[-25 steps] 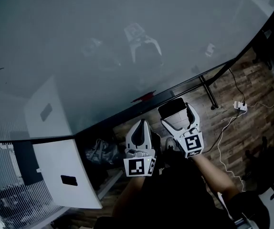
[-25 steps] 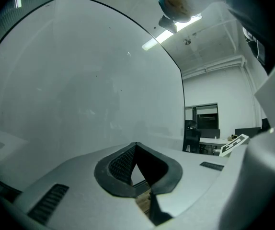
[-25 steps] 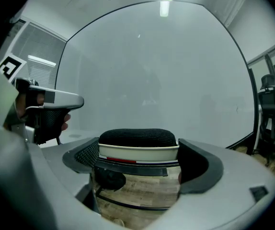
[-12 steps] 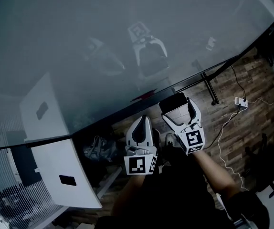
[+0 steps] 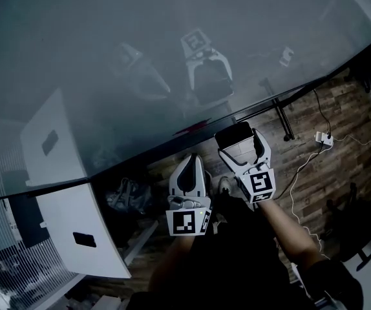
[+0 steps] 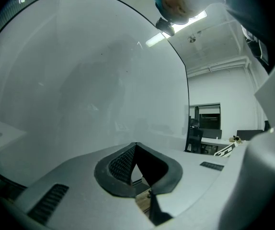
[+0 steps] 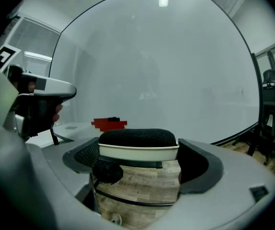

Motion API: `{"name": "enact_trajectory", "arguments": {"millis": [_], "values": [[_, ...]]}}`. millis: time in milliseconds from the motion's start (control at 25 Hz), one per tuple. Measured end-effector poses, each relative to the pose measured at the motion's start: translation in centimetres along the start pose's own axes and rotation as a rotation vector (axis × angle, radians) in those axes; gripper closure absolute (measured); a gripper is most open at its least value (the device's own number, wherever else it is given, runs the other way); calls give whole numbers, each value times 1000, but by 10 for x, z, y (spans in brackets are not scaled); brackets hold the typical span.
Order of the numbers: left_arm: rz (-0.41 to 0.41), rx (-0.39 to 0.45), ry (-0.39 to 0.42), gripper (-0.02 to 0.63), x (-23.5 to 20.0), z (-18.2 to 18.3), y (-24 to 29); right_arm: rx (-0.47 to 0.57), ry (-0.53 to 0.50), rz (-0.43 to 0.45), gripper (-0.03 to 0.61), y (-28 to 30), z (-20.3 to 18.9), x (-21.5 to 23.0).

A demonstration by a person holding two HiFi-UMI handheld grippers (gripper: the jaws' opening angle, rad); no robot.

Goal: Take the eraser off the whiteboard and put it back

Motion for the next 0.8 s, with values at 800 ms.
{"name": "enact_trajectory", "arguments": {"millis": [800], "values": [[0, -25, -11, 612, 1, -8, 13, -74, 6, -8, 58, 20, -33, 12]]}}
Point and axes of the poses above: the fingertips, and each gripper's own axes: y forward along the fingers, x to its right, z out of its top, the point moved 2 cm from there along -y, backward along the fingers, and after that the axes turned 15 degrees about x, right-handed, at the moved point
